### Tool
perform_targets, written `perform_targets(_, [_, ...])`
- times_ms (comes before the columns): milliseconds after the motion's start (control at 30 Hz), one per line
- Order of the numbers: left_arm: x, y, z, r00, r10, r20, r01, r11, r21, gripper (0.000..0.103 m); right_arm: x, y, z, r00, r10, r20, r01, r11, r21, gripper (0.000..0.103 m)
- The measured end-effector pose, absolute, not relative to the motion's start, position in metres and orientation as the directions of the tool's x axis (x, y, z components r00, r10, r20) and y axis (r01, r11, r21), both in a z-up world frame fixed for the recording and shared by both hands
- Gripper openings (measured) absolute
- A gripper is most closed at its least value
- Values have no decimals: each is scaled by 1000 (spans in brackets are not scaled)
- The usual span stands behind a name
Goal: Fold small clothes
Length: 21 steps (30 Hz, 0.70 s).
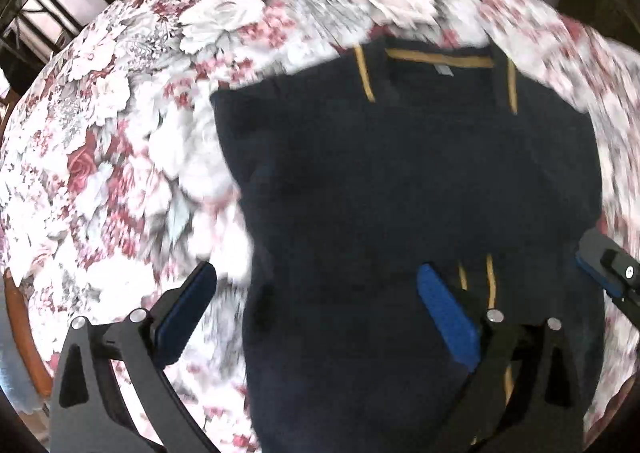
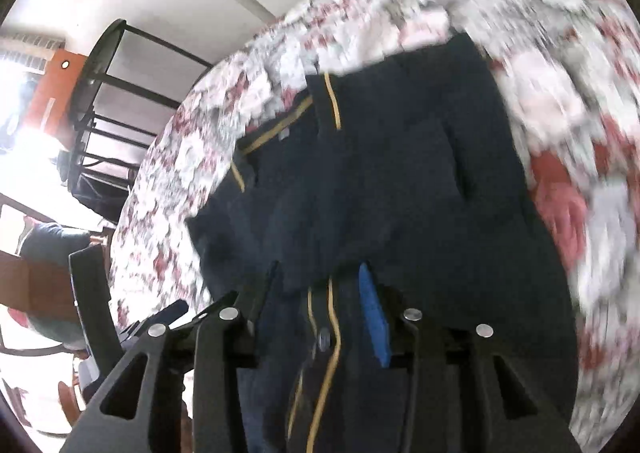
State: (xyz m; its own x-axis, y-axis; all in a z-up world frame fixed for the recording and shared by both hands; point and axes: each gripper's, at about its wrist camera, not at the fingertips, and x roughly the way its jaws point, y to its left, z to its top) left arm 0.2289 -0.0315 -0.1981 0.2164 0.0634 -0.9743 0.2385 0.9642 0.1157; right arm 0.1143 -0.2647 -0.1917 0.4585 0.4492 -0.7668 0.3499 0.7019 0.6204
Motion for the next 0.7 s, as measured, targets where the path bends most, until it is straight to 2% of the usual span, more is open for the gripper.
perform_targets(67, [209, -28, -205, 175, 79, -981, 276, 953, 126, 98, 98, -260, -199, 424, 471, -774, 369, 691, 622, 43])
perform_targets(100, [200, -28, -213, 147, 91, -985, 299, 945, 132, 98, 93, -255, -204, 399, 474, -785, 377, 695, 612, 50])
perform_targets(167, [174, -27, -243, 69, 167, -984, 352, 919, 181, 99, 83, -243, -223, 309, 480, -821, 381, 728, 570, 54])
perform_targets(233, [158, -23, -247, 88, 189, -978, 330, 921, 208, 99, 75, -236, -235, 283, 460, -842, 353, 766, 537, 53])
perform_targets(267, [152, -20, -242, 109, 187, -976, 315, 925, 213, 99, 70, -238, -232, 294, 449, -844, 344, 774, 532, 50])
perform_targets(333, [137, -10, -222, 163, 178, -970, 271, 938, 218, 98, 56, -237, -213, 349, 410, -843, 350, 777, 523, 49])
perform_targets(467, [110, 12, -178, 247, 47, -968, 218, 971, 102, 98, 17, -227, -167, 456, 355, -816, 244, 832, 499, 50])
perform_targets(533, [90, 19, -182, 204, 3, -979, 190, 981, 42, 98, 4, -219, -171, 425, 359, -831, 220, 850, 479, 50])
perform_targets(600, [79, 5, -198, 93, 8, -996, 181, 983, 25, 98, -6, -206, -196, 309, 362, -880, 218, 873, 436, 49])
perform_targets(633, [77, 4, -213, 40, 42, -998, 191, 980, 49, 99, -5, -198, -201, 286, 335, -898, 196, 897, 397, 49])
perform_targets(700, [71, -3, -218, 62, 94, -994, 228, 968, 105, 99, -5, -187, -203, 267, 277, -923, 135, 938, 320, 49])
